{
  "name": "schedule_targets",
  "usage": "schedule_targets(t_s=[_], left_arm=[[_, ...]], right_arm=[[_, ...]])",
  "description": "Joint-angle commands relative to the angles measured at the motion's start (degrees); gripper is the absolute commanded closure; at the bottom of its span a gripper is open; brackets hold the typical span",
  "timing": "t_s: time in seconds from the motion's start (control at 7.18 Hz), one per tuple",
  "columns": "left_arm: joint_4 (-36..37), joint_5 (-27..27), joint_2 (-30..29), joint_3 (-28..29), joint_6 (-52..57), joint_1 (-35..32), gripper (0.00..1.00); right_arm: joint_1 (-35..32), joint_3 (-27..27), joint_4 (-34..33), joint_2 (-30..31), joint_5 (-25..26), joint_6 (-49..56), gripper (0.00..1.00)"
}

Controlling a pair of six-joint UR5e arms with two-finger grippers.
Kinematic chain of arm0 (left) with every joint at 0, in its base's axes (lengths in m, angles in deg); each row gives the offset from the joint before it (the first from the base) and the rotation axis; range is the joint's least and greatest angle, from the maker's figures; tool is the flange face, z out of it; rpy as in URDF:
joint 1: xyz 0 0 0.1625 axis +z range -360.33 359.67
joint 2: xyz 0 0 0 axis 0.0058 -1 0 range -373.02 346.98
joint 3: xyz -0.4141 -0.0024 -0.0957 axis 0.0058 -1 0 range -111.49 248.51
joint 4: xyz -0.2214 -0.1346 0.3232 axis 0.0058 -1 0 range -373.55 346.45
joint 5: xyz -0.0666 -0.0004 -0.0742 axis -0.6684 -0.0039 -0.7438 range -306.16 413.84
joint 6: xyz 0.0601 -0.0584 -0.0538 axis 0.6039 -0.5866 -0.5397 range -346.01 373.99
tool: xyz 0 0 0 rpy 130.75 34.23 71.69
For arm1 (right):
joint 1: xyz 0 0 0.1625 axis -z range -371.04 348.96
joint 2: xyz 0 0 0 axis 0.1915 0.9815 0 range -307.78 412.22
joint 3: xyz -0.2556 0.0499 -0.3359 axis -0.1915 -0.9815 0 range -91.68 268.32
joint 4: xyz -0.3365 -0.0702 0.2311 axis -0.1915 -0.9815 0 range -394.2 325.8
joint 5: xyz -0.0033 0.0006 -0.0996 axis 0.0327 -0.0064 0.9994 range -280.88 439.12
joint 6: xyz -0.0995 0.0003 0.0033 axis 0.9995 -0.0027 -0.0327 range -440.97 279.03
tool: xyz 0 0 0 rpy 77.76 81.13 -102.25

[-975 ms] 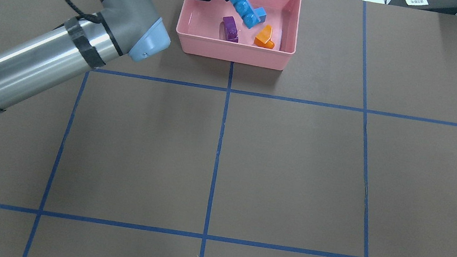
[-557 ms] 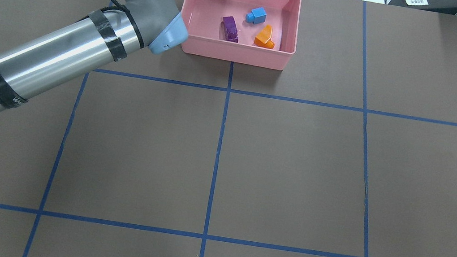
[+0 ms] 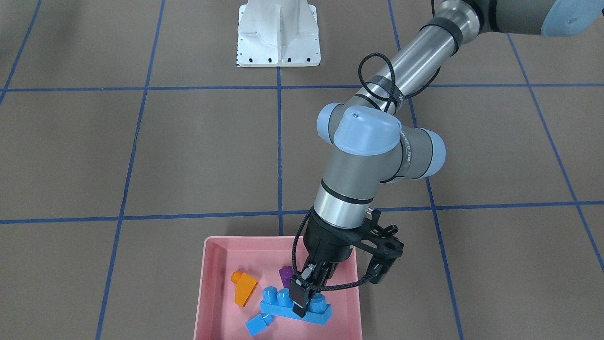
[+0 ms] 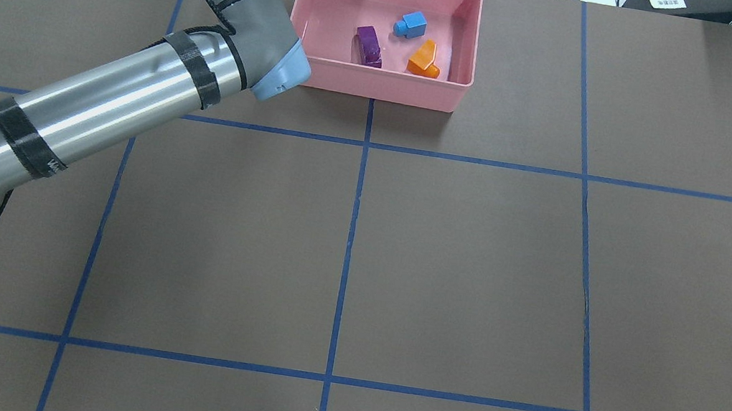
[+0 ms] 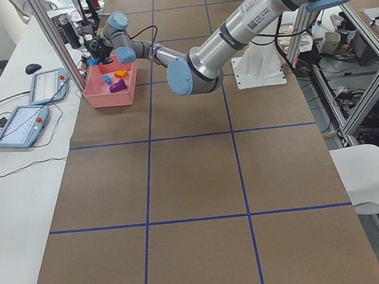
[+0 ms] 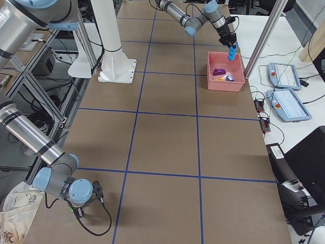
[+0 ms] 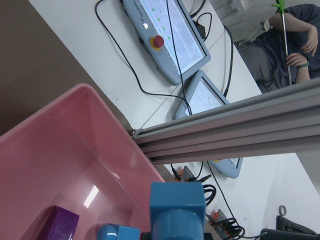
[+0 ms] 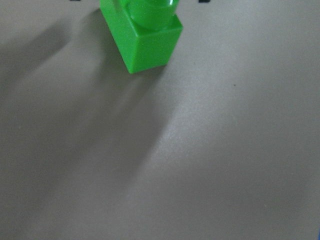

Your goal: Put all blocks into box

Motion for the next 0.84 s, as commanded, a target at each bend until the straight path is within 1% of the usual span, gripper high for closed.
schedule_targets(t_s=[0.0, 0.42, 0.56, 0.7], left_arm=[[-0.1, 0.6, 0.2, 0.9, 0.1, 1.6, 1.0], [-0.1, 0.6, 0.2, 0.9, 0.1, 2.8, 1.0], [0.0, 0.6, 0.2, 0.9, 0.0, 2.8, 0.9], [0.0, 0.6, 0.1, 0.9, 0.0, 3.0, 0.69]], right_arm=[[0.0, 0.0, 0.0, -0.3, -0.1, -0.1, 0.6], [0.0, 0.0, 0.0, -0.9, 0.7, -0.2, 0.94], [-0.1, 0.0, 0.0, -1.1, 0.7, -0.2, 1.0], [-0.1, 0.6, 0.1, -1.6, 0.8, -0.2, 1.0]])
